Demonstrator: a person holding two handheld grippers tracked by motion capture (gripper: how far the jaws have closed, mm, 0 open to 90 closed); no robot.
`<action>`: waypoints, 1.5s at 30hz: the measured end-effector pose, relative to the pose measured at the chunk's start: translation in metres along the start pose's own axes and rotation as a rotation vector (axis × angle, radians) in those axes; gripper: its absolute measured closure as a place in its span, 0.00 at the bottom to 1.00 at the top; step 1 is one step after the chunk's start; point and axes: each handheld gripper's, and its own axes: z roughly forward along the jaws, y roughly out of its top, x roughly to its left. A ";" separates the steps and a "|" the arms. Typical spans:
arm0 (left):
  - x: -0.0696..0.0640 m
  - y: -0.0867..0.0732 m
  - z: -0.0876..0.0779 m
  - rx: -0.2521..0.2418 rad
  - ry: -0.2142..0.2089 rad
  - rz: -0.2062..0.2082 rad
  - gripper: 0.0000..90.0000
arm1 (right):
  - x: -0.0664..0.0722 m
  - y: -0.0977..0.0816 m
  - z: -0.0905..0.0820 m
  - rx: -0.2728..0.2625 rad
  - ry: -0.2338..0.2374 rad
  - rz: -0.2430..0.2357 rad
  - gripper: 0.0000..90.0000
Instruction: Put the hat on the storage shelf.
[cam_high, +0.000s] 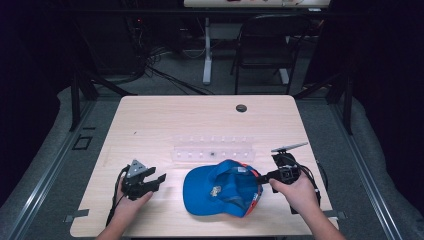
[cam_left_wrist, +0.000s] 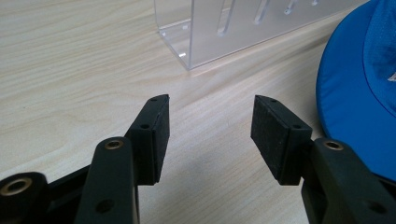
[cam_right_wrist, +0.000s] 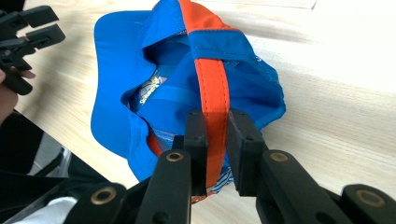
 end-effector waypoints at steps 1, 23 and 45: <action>0.000 0.000 0.000 -0.003 0.002 0.001 0.53 | 0.001 0.001 -0.001 0.008 -0.003 -0.011 0.88; -0.001 0.000 0.000 -0.001 0.005 0.000 0.53 | 0.016 0.021 -0.014 0.116 -0.124 -0.023 0.88; -0.002 0.000 0.000 0.000 0.001 -0.001 0.53 | 0.029 0.041 -0.030 0.185 -0.183 0.006 0.88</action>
